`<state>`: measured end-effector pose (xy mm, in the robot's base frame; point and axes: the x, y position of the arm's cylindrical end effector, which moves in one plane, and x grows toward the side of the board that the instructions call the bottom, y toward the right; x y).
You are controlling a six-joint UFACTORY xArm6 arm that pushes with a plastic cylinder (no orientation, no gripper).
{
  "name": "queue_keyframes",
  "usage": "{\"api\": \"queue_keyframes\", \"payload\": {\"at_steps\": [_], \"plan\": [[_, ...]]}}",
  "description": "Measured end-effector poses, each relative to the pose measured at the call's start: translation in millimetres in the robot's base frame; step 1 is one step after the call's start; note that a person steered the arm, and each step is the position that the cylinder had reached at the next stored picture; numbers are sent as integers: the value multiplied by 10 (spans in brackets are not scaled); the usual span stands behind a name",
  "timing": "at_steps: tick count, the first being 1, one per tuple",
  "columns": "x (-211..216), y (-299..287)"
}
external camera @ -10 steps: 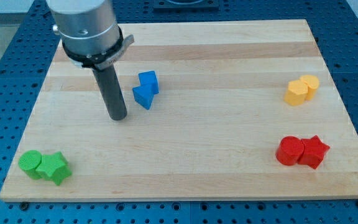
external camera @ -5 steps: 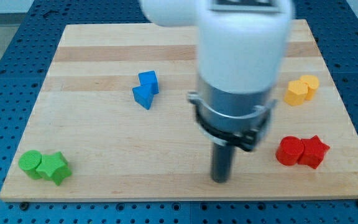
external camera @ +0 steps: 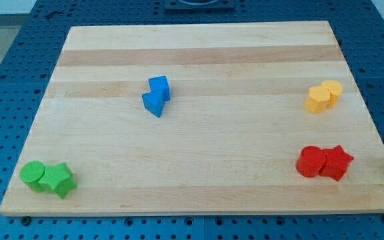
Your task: Push the red star along with red circle towards the center
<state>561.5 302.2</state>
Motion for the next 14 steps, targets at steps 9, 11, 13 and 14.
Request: {"api": "queue_keyframes", "payload": {"at_steps": [9,11,13,14], "plan": [[98,-1245],[228,-1587],[-184,-2263],[-319,-2539]]}}
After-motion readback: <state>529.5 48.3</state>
